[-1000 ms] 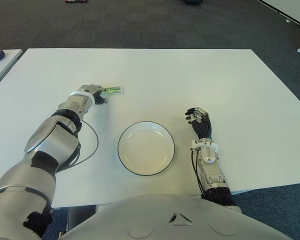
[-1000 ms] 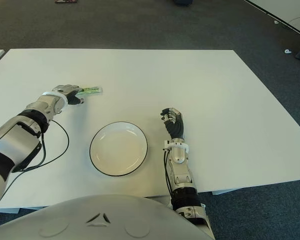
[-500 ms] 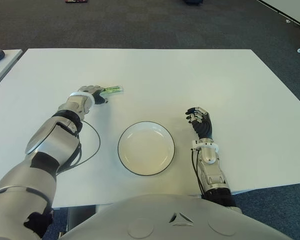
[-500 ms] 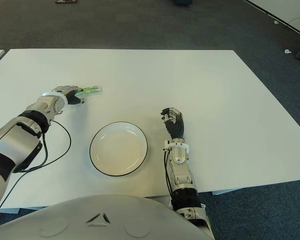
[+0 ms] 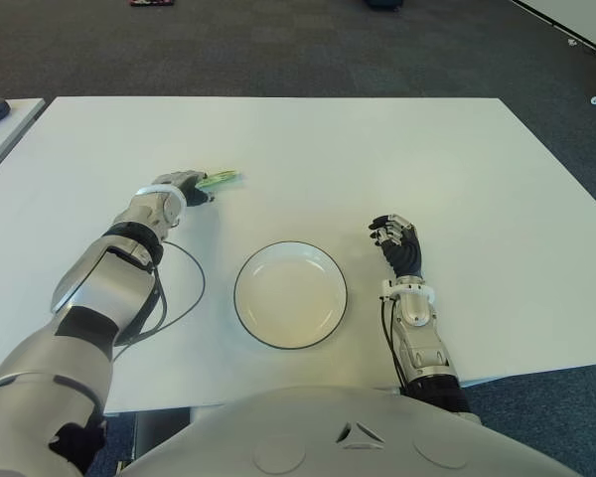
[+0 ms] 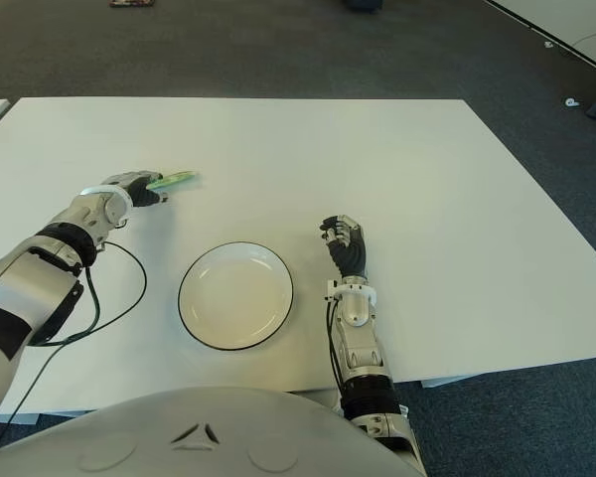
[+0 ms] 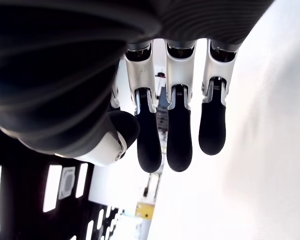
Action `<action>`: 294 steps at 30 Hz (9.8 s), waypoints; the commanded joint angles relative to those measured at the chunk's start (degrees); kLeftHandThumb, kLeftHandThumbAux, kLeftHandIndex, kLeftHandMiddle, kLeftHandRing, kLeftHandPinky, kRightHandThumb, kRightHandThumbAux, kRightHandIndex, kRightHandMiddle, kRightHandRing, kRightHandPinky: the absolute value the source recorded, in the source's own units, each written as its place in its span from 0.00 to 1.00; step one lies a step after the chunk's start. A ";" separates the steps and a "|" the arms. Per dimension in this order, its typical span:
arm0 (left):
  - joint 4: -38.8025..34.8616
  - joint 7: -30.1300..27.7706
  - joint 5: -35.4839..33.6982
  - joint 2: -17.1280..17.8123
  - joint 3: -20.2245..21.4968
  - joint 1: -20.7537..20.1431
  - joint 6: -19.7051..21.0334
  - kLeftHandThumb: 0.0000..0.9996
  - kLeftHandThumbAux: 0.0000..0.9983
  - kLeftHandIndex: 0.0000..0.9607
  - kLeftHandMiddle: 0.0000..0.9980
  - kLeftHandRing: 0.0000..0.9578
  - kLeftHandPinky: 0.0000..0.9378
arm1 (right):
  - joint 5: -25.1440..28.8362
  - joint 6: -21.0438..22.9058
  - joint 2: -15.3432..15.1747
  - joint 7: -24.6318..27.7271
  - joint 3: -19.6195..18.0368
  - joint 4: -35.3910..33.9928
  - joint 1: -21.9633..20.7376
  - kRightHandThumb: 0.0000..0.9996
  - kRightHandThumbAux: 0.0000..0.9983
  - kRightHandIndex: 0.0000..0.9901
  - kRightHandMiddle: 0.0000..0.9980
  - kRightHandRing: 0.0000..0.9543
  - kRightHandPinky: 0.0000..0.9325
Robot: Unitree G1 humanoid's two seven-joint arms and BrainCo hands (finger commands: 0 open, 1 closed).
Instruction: Put the toothpaste on the table into the plate.
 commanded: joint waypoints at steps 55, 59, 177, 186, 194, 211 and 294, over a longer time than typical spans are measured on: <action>0.68 -7.37 -4.53 -1.26 4.26 5.41 -8.44 0.80 0.51 0.79 0.83 0.86 0.79 | 0.00 2.63 -0.13 0.34 0.22 0.46 -1.95 0.71 0.73 0.43 0.49 0.53 0.57; 0.50 -6.93 -4.40 -1.11 4.14 5.30 -9.01 0.79 0.50 0.78 0.83 0.86 0.80 | -0.23 2.46 -0.25 0.21 0.27 0.45 -1.87 0.71 0.73 0.43 0.50 0.53 0.58; -35.33 -19.10 13.50 15.40 -7.30 18.75 -6.57 0.49 0.26 0.00 0.00 0.00 0.03 | 0.41 3.05 0.25 1.25 0.30 -1.37 -0.86 0.71 0.73 0.43 0.50 0.54 0.56; -30.58 -18.19 13.69 12.67 -9.48 15.90 -5.88 0.50 0.28 0.00 0.00 0.00 0.01 | 0.42 3.37 0.32 1.21 0.09 -1.89 -0.53 0.71 0.73 0.43 0.50 0.54 0.58; -26.05 -15.28 11.67 9.00 -8.95 15.42 -2.79 0.52 0.29 0.00 0.00 0.00 0.03 | 0.64 3.16 0.20 1.41 -0.08 -2.24 -0.18 0.71 0.73 0.43 0.50 0.54 0.58; -25.61 -13.96 12.85 9.53 -10.91 14.74 -5.67 0.53 0.30 0.00 0.00 0.00 0.01 | 1.44 1.88 0.21 1.94 -0.32 -2.56 0.09 0.71 0.73 0.43 0.49 0.54 0.59; -45.42 -9.91 12.46 12.03 -6.68 23.46 10.84 0.71 0.72 0.45 0.75 0.77 0.77 | 0.06 3.18 -0.10 0.81 -0.62 -3.33 -0.08 0.71 0.73 0.43 0.49 0.52 0.56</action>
